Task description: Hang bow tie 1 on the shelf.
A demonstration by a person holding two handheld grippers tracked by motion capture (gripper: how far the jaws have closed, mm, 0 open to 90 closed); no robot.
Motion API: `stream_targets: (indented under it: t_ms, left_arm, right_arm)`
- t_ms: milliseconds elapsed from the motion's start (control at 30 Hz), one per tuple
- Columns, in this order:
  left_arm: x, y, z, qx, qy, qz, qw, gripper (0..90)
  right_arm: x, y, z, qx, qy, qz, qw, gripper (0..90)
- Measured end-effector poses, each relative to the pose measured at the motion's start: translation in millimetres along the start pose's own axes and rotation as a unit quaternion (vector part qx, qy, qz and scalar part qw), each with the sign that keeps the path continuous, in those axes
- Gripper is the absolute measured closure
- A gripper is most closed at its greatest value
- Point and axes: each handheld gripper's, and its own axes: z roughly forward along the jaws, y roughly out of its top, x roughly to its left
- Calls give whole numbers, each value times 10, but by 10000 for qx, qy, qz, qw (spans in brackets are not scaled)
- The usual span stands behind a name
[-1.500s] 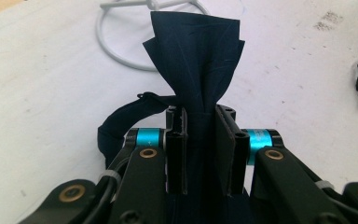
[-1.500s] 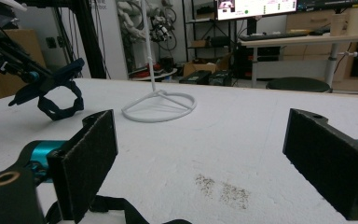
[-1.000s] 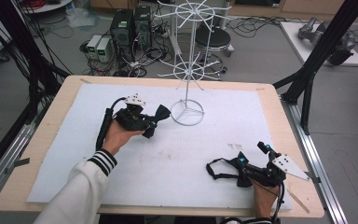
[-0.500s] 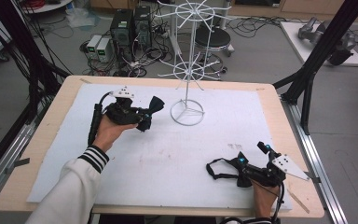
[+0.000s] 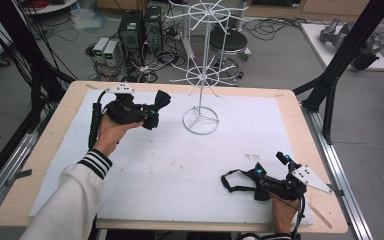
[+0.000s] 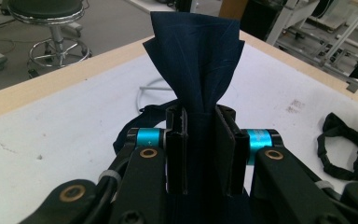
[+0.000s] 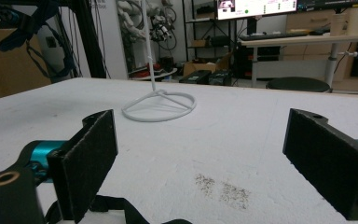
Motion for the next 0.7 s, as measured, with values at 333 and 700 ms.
stream_targets:
  t_ms: [333, 700]
  left_arm:
    - [106, 173, -87, -296, -86, 16, 9995, 754]
    - [101, 353, -123, -485, -116, 129, 9987, 754]
  right_arm:
    - [4, -1, -5, -1, -9, 15, 10000, 93]
    - [5, -2, -4, -18, -8, -9, 10000, 93]
